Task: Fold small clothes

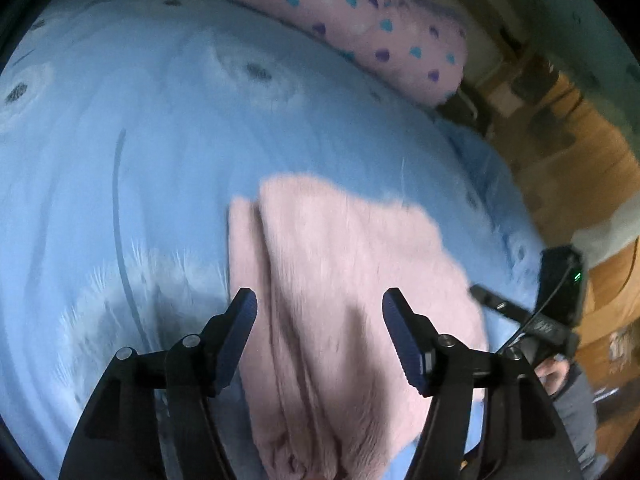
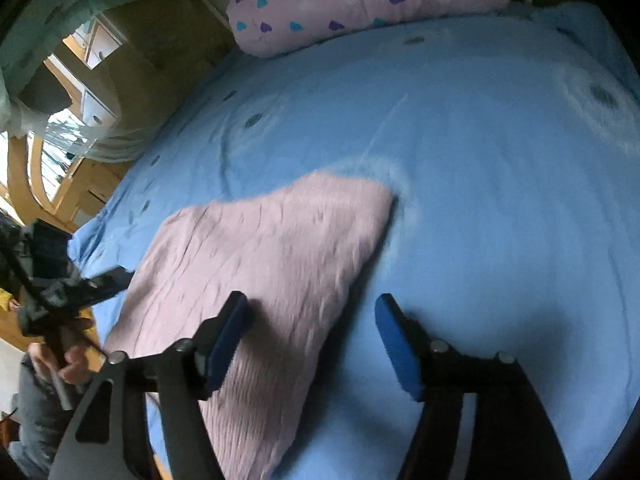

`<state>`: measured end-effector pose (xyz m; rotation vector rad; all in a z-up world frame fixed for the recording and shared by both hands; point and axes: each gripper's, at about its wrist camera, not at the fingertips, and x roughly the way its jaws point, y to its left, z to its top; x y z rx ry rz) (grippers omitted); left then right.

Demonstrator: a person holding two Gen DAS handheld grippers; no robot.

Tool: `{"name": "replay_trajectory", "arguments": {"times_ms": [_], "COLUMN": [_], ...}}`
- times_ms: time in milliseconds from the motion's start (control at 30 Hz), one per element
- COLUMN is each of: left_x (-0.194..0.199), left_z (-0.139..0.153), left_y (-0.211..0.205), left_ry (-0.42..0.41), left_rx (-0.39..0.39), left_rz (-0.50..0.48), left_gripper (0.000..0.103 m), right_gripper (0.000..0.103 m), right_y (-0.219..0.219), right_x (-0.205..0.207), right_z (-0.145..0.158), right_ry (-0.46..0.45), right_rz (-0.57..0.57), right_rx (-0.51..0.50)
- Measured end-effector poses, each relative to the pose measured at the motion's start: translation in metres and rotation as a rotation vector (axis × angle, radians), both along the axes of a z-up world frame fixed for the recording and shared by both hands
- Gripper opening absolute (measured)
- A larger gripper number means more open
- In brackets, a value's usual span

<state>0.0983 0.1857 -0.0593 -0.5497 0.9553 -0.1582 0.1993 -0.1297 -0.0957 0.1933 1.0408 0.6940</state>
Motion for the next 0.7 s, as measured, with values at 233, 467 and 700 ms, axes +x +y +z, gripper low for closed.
{"name": "replay_trajectory", "arguments": {"times_ms": [233,467,700], "left_x": [-0.014,-0.02,-0.023], "left_z": [-0.008,-0.012,0.001], "left_y": [-0.011,-0.005,0.015], "left_ry": [0.025,0.019,-0.039], "left_rx": [-0.123,-0.144,-0.143], "left_rz": [-0.039,0.011,0.049], "left_gripper": [0.06,0.016,0.007], "right_gripper": [0.075,0.075,0.075], "right_y": [-0.014,0.001,0.03], "right_x": [-0.014,-0.039,-0.065], "right_z": [-0.002,0.028,0.043], "right_ry": [0.02,-0.127,-0.255], "right_rz": [-0.009,0.076,0.17], "right_rx": [0.01,0.013,0.009]}}
